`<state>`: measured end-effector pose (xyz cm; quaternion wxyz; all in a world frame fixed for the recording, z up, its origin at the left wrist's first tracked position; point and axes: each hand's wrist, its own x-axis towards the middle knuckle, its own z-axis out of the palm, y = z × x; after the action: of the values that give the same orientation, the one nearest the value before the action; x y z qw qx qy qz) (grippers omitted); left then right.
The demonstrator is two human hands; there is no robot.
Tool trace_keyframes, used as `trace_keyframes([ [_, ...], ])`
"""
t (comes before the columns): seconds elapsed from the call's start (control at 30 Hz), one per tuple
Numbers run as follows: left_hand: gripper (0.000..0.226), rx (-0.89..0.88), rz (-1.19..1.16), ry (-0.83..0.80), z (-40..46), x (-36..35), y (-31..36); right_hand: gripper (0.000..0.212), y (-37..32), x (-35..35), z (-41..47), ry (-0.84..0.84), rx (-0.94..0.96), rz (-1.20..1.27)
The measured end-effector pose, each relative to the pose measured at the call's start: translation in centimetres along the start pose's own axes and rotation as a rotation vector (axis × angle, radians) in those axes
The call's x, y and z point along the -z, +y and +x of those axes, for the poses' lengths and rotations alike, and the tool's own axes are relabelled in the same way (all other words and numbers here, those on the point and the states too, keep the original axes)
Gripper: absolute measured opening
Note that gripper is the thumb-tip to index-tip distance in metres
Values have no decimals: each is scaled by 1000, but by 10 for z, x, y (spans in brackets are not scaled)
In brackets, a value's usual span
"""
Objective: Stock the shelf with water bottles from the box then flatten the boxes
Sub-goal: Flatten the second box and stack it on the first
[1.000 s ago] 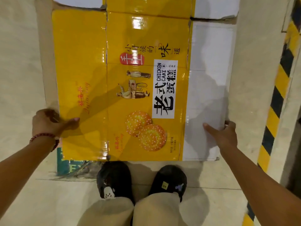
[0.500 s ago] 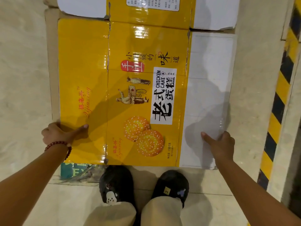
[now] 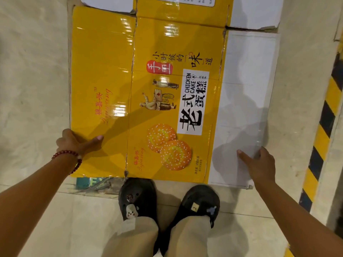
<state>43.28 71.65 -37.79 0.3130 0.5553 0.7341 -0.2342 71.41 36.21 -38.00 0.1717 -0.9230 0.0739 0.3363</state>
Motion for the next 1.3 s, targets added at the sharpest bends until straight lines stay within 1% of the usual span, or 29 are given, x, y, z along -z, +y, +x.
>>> trace_keyframes([
  [0.13,89,21,-72,-6,1,1,0,69,-3,2,4,-30,-4,-15],
  [0.2,91,30,-106,15,2,5,-2,82,-5,3,6,-40,-41,6],
  [0.27,98,37,-104,42,4,10,-4,102,-4,5,9,-57,-67,22],
  [0.3,99,29,-92,35,4,13,-5,106,-2,7,11,-68,-76,46],
  [0.33,94,14,-83,13,2,16,-5,102,-2,10,10,-77,-85,77],
  [0.4,78,-3,-85,-11,-3,23,-6,81,-5,16,4,-96,-95,132],
  [0.43,71,-6,-105,-5,-8,27,-6,74,-6,18,1,-101,-90,150],
  [0.5,60,-19,-146,36,-23,35,-3,71,-12,24,-8,-108,-69,166],
  [0.57,59,-82,-154,55,-42,41,1,66,-20,31,-20,-120,-36,168],
  [0.63,61,-145,-166,34,-63,46,6,58,-29,38,-36,-122,-9,150],
  [0.73,61,-187,-220,31,-93,59,15,49,-47,48,-62,-67,39,123],
  [0.8,56,-193,-264,53,-109,74,23,44,-63,58,-80,-34,47,137],
  [0.9,41,-228,-256,60,-134,104,36,42,-88,85,-104,-11,57,118],
  [1.0,33,-255,-216,54,-158,146,52,42,-119,123,-126,16,25,104],
  [1.13,30,-288,-190,29,-198,209,82,36,-164,181,-154,22,21,93],
  [1.3,30,-318,-177,22,-260,294,120,42,-223,262,-193,7,73,14],
])
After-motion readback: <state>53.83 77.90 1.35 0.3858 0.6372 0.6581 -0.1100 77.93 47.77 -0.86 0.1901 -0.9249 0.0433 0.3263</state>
